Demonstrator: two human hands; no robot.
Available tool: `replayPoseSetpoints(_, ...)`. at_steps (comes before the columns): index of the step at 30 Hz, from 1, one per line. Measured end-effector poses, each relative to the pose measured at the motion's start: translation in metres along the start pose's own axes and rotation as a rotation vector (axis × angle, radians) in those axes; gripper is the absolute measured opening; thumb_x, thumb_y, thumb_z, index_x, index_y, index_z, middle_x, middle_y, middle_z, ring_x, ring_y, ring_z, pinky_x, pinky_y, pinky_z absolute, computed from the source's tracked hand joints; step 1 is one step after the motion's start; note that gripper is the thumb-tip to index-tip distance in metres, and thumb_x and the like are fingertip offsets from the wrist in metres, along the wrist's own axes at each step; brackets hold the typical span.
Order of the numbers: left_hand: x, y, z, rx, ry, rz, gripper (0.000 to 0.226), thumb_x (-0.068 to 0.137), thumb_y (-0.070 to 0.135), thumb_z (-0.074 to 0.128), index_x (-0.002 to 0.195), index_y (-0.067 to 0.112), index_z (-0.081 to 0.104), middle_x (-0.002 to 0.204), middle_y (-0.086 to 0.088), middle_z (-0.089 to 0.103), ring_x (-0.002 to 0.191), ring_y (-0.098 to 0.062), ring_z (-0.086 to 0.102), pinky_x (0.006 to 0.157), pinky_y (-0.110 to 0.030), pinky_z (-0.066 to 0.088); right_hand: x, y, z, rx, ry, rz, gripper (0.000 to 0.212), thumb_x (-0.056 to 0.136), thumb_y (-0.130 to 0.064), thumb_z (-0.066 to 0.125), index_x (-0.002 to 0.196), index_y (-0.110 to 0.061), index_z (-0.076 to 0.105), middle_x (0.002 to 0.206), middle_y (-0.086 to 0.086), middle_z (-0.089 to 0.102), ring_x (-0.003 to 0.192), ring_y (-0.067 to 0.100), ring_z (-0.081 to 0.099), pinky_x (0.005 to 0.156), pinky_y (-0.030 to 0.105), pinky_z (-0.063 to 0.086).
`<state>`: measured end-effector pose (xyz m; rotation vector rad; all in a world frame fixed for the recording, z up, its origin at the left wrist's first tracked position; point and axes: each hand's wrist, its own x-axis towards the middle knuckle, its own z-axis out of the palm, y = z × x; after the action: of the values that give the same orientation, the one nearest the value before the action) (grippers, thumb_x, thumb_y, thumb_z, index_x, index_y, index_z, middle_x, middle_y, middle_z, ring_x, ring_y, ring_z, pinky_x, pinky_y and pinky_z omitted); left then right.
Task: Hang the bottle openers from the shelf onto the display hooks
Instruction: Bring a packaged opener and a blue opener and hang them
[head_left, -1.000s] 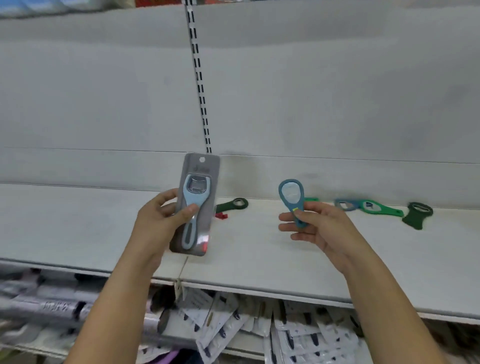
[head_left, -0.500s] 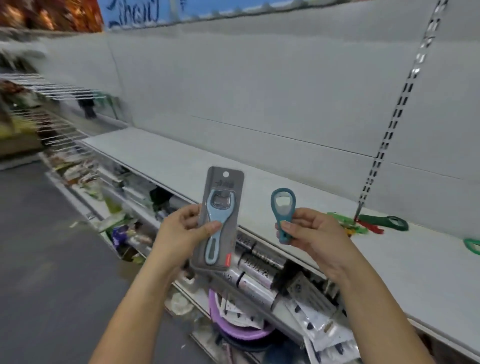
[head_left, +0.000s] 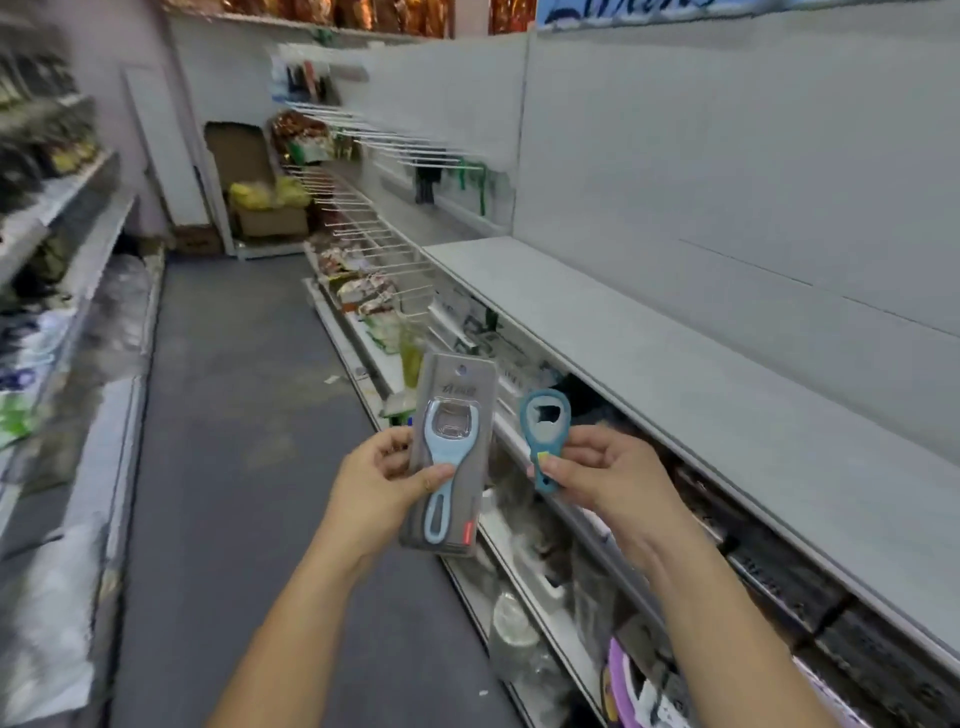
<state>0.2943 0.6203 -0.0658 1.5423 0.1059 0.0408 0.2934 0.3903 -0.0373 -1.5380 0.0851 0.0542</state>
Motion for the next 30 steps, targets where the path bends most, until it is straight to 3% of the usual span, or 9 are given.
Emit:
replayPoseSetpoints(3, 0.024, -0.006, -0.035, -0.035, 0.090, 0.013, 0.034, 0.080, 0.000, 0.079, 0.108, 0.013, 0.066, 0.095, -0.004, 0.079, 0.080, -0.013, 0.076, 0.062, -0.020, 0.058, 0.033, 0.007, 0.038, 0.013, -0.025, -0.003, 0.023, 0.078, 0.006, 0.077, 0.098, -0.006, 0.072, 0.091, 0.018, 0.077, 0.091, 0.038, 0.074, 0.087, 0.047, 0.058)
replayPoseSetpoints(8, 0.069, -0.019, -0.086, -0.064, 0.233, 0.009, 0.035, 0.081, 0.001, 0.079, 0.111, 0.012, 0.065, 0.098, -0.005, 0.079, 0.087, -0.018, 0.076, 0.069, -0.024, 0.059, 0.101, 0.016, 0.095, 0.034, -0.127, -0.003, 0.023, 0.081, 0.009, 0.073, 0.098, -0.005, 0.070, 0.080, 0.008, 0.078, 0.074, 0.021, 0.076, 0.067, 0.030, 0.062)
replayPoseSetpoints(17, 0.198, -0.024, -0.144, -0.056, 0.424, 0.023, 0.032, 0.080, -0.002, 0.079, 0.105, 0.012, 0.066, 0.096, -0.006, 0.078, 0.079, -0.012, 0.075, 0.065, -0.019, 0.057, 0.250, 0.018, 0.185, 0.105, -0.274, 0.029, 0.025, 0.086, 0.011, 0.068, 0.101, -0.008, 0.070, 0.088, 0.010, 0.079, 0.077, 0.023, 0.076, 0.074, 0.033, 0.064)
replayPoseSetpoints(22, 0.277, -0.007, -0.172, -0.084, 0.507, 0.060, 0.032, 0.079, -0.006, 0.078, 0.101, 0.012, 0.063, 0.089, -0.002, 0.079, 0.076, -0.012, 0.075, 0.066, -0.021, 0.057, 0.337, -0.006, 0.221, 0.112, -0.330, 0.029, 0.022, 0.085, 0.009, 0.070, 0.103, -0.002, 0.069, 0.089, 0.017, 0.077, 0.067, 0.013, 0.075, 0.052, 0.015, 0.053)
replayPoseSetpoints(26, 0.330, 0.000, -0.198, -0.078, 0.541, 0.063, 0.033, 0.079, -0.004, 0.079, 0.102, 0.012, 0.063, 0.089, -0.001, 0.079, 0.078, -0.010, 0.075, 0.069, -0.021, 0.058, 0.397, -0.009, 0.260, 0.150, -0.358, 0.047, 0.027, 0.082, 0.009, 0.073, 0.108, 0.002, 0.068, 0.093, 0.020, 0.077, 0.084, 0.033, 0.076, 0.063, 0.027, 0.061)
replayPoseSetpoints(30, 0.385, -0.004, -0.232, -0.092, 0.571, 0.077, 0.035, 0.078, -0.004, 0.080, 0.104, 0.013, 0.063, 0.090, -0.001, 0.079, 0.079, -0.010, 0.074, 0.070, -0.021, 0.058, 0.456, -0.002, 0.303, 0.157, -0.386, 0.076, 0.031, 0.080, 0.012, 0.073, 0.109, 0.006, 0.066, 0.096, 0.024, 0.076, 0.084, 0.036, 0.076, 0.066, 0.031, 0.062)
